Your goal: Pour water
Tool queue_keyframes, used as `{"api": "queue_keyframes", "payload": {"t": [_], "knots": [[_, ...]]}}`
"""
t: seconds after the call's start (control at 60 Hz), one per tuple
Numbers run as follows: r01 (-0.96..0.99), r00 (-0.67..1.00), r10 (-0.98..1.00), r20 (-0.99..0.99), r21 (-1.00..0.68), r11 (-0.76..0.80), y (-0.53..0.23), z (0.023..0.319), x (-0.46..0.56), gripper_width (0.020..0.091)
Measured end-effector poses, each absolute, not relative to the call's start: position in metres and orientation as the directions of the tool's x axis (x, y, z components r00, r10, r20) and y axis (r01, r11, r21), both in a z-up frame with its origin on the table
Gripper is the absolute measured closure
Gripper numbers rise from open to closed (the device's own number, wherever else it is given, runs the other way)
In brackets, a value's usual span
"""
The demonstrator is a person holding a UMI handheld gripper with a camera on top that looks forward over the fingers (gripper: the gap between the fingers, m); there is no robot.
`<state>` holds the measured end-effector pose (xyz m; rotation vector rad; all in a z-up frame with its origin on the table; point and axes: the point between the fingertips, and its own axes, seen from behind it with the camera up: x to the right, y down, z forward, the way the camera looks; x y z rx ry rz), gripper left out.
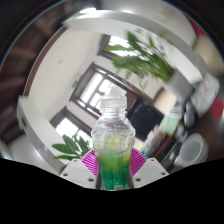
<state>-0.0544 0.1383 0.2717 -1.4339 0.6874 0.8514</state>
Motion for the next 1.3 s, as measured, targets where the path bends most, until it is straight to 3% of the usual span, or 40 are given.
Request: {"api": "queue_keyframes", "payload": {"t": [0.167,0.3,0.383,0.5,0.8,1.0,1.017,1.033,1.117,1.3], "knots": [[-0.34,0.94,-0.047,-0.338,-0.94,-0.033,0.135,0.29,0.016,0.0732],[-0.089,0.981,-0.177,-0.08,-0.995,-0.043,0.138,0.309,0.07,0.0732],[-0.003,0.965,-0.261,0.012,-0.998,-0.059,0.133,0.298,0.117,0.0725],[-0.015,0.944,-0.331,0.01,-0.997,-0.073,0.129,0.276,0.169,0.0726],[-0.052,0.887,-0.46,0.042,-0.981,-0.189,0.126,0.152,0.266,0.0725],[-0.072,0.887,-0.461,0.04,-0.972,-0.224,0.13,0.101,0.279,0.0723],[-0.074,0.886,-0.461,0.045,-0.969,-0.237,0.129,0.098,0.278,0.0663],[-0.063,0.885,-0.465,0.039,-0.977,-0.202,0.132,0.101,0.278,0.0707],[-0.076,0.886,-0.463,0.016,-0.981,-0.179,0.125,0.104,0.277,0.0711],[-0.091,0.892,-0.452,-0.01,-0.983,-0.159,0.126,0.1,0.276,0.0627]]}}
